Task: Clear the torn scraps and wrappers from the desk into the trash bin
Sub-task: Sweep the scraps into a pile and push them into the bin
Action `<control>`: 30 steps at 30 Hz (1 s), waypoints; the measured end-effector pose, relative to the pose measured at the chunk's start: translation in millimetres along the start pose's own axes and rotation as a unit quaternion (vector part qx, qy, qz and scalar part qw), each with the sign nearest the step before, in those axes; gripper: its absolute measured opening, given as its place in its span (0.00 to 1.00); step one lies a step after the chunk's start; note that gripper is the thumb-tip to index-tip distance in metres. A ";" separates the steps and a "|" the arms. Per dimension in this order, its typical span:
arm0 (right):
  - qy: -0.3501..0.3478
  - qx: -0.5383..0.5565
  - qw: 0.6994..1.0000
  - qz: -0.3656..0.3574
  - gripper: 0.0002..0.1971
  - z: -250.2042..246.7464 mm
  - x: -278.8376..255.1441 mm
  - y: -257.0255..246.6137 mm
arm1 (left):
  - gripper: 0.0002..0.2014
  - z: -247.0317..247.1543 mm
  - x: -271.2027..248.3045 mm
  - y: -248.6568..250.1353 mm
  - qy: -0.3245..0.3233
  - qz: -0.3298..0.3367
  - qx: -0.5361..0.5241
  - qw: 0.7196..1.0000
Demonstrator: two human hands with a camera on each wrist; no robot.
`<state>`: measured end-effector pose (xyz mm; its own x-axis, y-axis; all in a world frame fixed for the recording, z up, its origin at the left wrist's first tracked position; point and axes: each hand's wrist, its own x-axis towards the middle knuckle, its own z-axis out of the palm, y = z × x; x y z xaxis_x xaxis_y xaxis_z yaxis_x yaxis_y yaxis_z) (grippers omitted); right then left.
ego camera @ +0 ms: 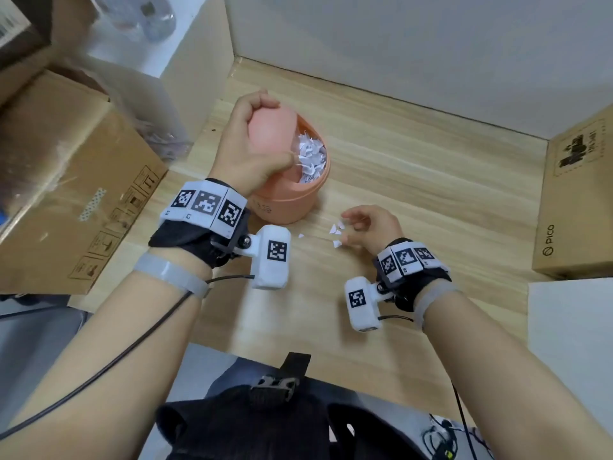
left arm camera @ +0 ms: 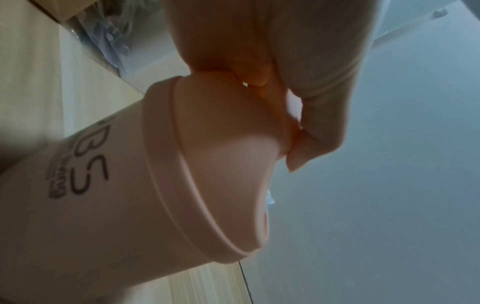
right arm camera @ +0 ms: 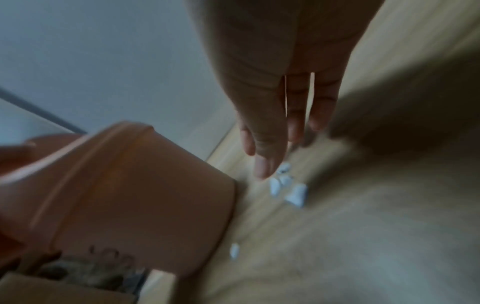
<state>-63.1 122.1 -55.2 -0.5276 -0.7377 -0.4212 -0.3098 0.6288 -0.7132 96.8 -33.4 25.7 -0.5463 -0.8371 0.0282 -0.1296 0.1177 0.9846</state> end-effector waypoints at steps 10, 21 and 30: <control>-0.017 -0.078 0.987 -0.138 0.15 24.9 7.5 18.8 | 0.29 -1.6 1.2 -3.7 -0.009 0.009 0.002 1.000; -0.045 -0.230 0.960 -0.152 0.08 29.6 12.1 17.4 | 0.29 -0.6 0.4 -2.4 -0.005 0.004 0.001 1.000; -0.008 -0.121 0.988 -0.099 0.08 5.9 8.9 -22.5 | 0.30 0.6 0.1 0.5 -0.002 -0.012 -0.006 1.000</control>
<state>-56.1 99.9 -46.2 -0.4257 -0.8544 -0.2980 -0.5863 0.5113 -0.6283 96.1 -33.1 26.1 -0.5465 -0.8375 0.0048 -0.1326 0.0922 0.9869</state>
